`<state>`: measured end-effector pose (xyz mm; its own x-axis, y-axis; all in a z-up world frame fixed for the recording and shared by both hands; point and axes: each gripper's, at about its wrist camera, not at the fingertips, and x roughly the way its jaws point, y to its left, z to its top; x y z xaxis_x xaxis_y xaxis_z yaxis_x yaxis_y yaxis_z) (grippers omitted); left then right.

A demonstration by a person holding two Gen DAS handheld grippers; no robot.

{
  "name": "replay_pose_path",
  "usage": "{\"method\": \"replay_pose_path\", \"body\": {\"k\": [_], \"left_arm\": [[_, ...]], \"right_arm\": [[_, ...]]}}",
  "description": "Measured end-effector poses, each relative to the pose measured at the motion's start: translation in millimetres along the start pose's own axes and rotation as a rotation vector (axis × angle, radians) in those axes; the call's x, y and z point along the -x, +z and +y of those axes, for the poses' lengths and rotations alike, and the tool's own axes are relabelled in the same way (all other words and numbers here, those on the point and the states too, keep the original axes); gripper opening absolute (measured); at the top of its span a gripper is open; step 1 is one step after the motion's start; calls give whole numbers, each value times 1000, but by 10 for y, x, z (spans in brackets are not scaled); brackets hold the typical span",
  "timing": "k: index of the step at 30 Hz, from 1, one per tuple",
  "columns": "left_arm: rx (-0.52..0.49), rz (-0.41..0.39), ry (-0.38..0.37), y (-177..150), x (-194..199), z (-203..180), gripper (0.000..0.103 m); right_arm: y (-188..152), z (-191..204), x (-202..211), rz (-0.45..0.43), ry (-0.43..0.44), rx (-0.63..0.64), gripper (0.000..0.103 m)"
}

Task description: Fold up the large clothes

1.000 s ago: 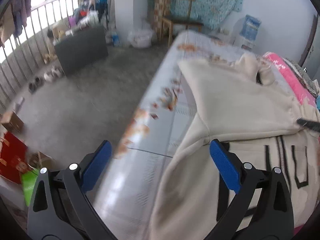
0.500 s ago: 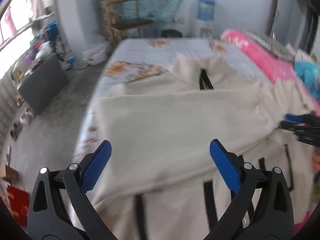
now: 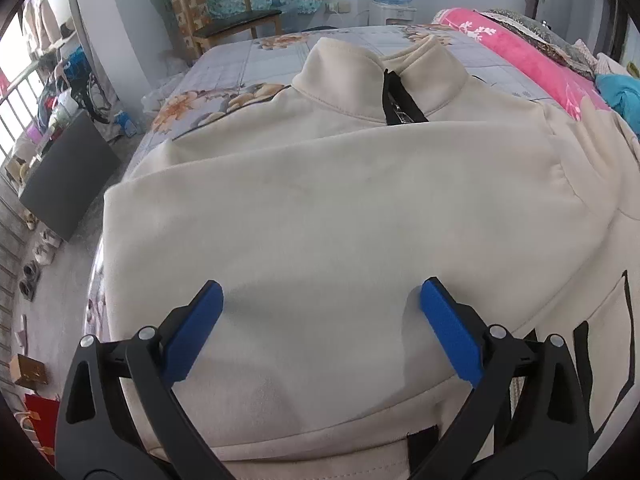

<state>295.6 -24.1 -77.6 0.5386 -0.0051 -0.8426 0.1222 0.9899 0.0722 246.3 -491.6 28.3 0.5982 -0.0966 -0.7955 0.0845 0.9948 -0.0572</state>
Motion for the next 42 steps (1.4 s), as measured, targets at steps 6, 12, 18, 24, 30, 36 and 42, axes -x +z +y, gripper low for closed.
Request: {"method": "replay_pose_path", "body": {"k": [6, 12, 18, 24, 30, 36, 42], "left_arm": [[33, -1, -26, -14, -26, 44, 96], [27, -21, -29, -26, -18, 30, 96], [26, -32, -28, -39, -12, 28, 96], [26, -34, -29, -39, -13, 25, 96], [25, -35, -31, -38, -11, 25, 96], [19, -31, -32, -23, -11, 20, 96], [38, -42, -4, 12, 92, 83, 95]], "right_arm": [[-24, -220, -246, 53, -80, 102, 67], [31, -97, -496, 66, -71, 123, 67], [96, 111, -843, 123, -95, 185, 67], [130, -108, -762, 116, -78, 68, 19], [238, -419, -396, 64, -21, -117, 6], [488, -486, 415, -78, 180, -263, 5], [745, -132, 1104, -148, 461, -340, 5]]}}
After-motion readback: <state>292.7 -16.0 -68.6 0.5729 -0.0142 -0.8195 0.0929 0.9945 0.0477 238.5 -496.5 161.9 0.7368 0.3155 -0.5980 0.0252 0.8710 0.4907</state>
